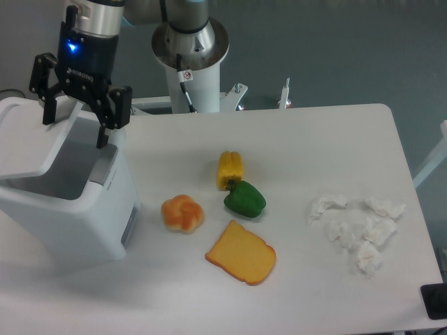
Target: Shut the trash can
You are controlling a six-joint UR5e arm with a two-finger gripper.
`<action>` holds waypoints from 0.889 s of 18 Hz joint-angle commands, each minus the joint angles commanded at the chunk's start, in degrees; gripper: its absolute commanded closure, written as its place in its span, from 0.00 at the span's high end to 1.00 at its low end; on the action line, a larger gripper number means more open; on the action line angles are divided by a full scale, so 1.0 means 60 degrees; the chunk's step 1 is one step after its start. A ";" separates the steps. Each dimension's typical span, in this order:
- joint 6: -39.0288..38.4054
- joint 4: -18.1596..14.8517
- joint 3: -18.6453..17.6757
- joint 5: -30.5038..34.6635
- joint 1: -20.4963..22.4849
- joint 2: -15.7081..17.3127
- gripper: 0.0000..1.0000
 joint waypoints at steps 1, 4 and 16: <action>0.0044 0.0000 0.0000 0.0161 0.0000 -0.0073 1.00; 0.0045 0.0102 -0.0029 0.0279 0.0044 -0.0336 1.00; 0.0176 0.0307 -0.0029 0.0250 0.0249 -0.0777 1.00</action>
